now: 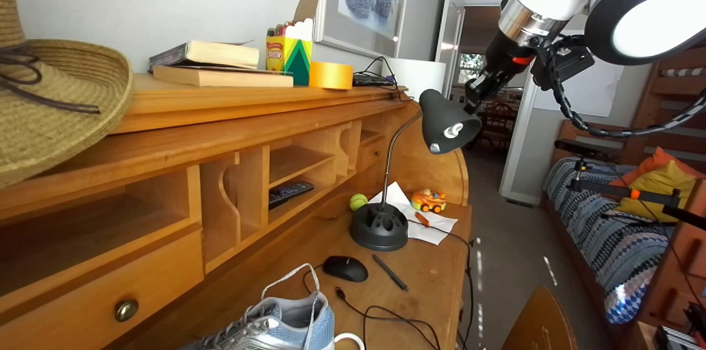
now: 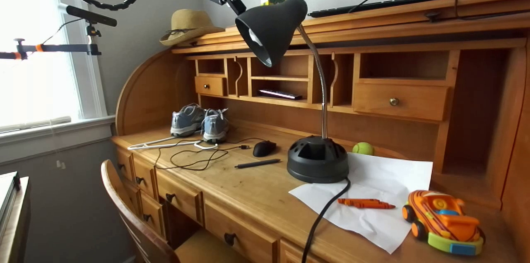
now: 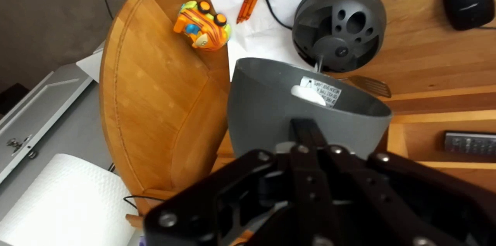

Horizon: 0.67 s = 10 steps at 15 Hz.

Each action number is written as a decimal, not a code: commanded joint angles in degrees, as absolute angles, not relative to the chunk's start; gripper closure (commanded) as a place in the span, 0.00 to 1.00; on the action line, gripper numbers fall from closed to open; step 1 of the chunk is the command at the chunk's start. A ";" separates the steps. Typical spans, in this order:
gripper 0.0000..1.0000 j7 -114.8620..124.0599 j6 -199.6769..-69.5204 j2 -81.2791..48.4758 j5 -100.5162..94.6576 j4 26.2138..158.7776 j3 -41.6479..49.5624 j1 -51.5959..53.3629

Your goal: Push the lamp downwards.

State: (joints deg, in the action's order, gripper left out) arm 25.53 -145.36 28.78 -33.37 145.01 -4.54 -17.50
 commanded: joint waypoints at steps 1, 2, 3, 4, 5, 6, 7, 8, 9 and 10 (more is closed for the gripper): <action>1.00 25.62 -142.69 28.75 -30.53 146.92 -6.37 -15.01; 1.00 25.49 -142.26 28.57 -30.13 147.03 -6.69 -14.54; 1.00 25.70 -142.13 28.55 -30.10 147.25 -7.03 -14.36; 1.00 25.59 -142.07 28.45 -29.97 147.35 -7.17 -14.15; 1.00 25.55 -142.13 28.35 -29.95 147.45 -7.25 -14.07; 1.00 25.51 -142.19 28.33 -29.93 147.61 -7.28 -13.98; 1.00 25.42 -142.24 28.29 -29.92 147.80 -7.25 -13.90; 1.00 25.34 -142.29 28.27 -29.85 148.00 -7.18 -13.84; 1.00 25.08 -142.23 28.21 -29.59 148.13 -7.02 -13.66; 1.00 25.06 -142.25 28.21 -29.52 148.25 -7.01 -13.63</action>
